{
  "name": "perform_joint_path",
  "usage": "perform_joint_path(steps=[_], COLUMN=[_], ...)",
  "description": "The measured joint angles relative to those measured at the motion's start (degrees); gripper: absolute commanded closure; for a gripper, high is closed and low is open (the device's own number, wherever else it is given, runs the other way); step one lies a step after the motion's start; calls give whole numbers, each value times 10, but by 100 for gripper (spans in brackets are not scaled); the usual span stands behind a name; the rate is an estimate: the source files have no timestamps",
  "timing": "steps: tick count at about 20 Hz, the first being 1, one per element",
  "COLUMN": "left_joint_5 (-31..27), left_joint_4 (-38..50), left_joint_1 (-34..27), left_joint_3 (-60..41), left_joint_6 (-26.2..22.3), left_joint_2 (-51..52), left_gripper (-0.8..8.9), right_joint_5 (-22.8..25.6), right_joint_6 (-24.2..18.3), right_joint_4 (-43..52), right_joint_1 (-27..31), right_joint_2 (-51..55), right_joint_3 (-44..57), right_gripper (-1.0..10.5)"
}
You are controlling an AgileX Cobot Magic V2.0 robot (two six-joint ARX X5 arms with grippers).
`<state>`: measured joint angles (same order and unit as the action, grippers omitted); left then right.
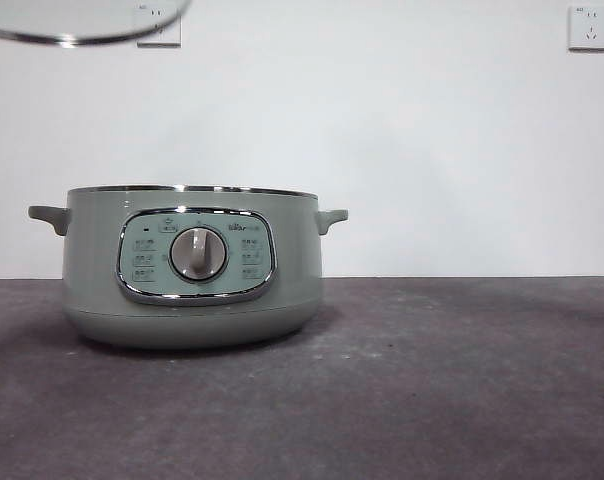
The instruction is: Pick up the corn,open the lid,put the corn in the pot,close the lid
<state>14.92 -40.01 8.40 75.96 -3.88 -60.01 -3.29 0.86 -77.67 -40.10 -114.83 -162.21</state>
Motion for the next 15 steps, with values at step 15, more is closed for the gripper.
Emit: perform_joint_path(steps=[15], left_joint_5=[-7], left_joint_4=[151], left_joint_1=[77], left_joint_3=[0], left_joint_6=[-6], left_joint_2=[-182], left_gripper=[819], right_joint_5=[-22], right_joint_6=[14], right_joint_4=[0], right_joint_1=[-12], right_joint_2=[443], right_joint_3=[528], right_gripper=[600])
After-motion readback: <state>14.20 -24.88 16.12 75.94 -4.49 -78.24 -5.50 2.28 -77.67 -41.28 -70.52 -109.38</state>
